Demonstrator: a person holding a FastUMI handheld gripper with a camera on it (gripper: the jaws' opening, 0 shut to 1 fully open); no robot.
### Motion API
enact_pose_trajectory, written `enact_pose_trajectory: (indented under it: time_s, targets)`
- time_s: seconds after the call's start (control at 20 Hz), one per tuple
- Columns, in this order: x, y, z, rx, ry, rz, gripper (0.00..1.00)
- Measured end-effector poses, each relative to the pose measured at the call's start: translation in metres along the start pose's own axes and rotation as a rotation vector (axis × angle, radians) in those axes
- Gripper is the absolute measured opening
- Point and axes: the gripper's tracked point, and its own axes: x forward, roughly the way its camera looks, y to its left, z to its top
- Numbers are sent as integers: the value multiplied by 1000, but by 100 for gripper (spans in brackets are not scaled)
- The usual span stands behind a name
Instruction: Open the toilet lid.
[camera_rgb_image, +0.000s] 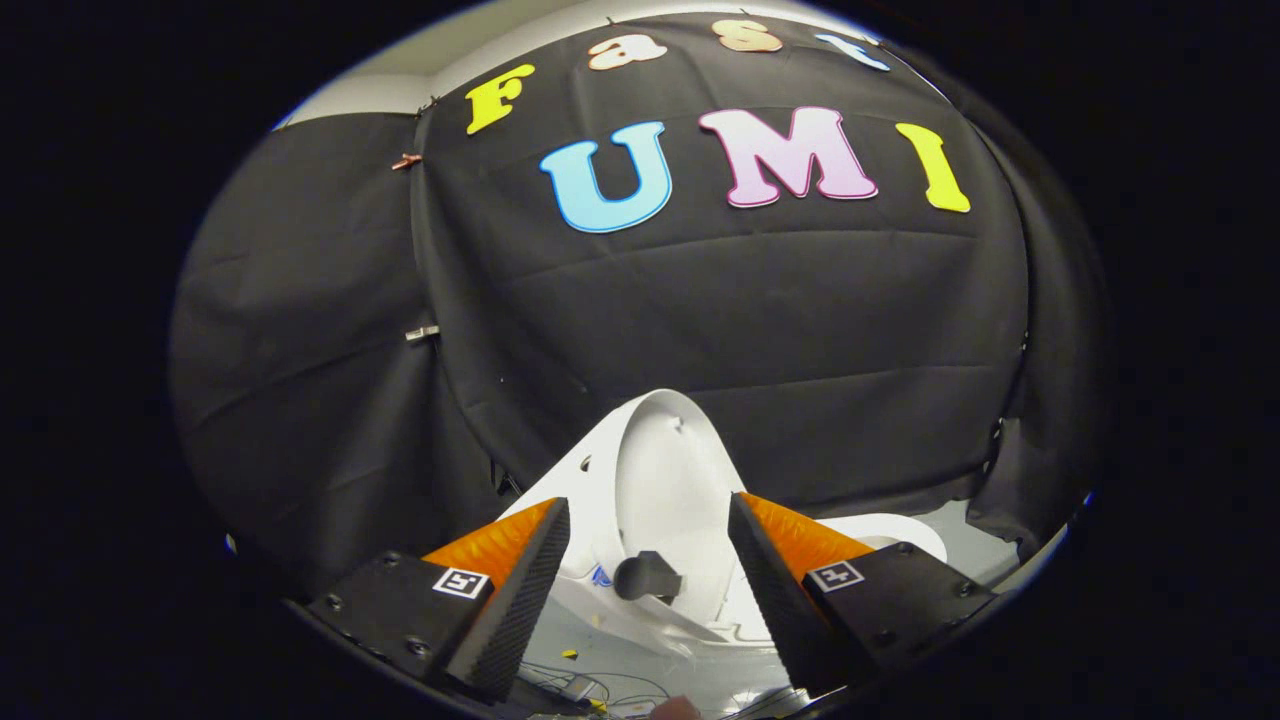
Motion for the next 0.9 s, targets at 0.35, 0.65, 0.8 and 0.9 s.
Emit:
enact_pose_trajectory:
  time_s: [0.35,0.65,0.8,0.9]
  targets:
    - [-2,-98,15,21,-35,-67,99]
    - [-8,-178,19,-12,-96,-116,99]
    - [-16,-215,18,-47,-150,-149,99]
    - [-18,-233,18,-72,-181,-158,99]
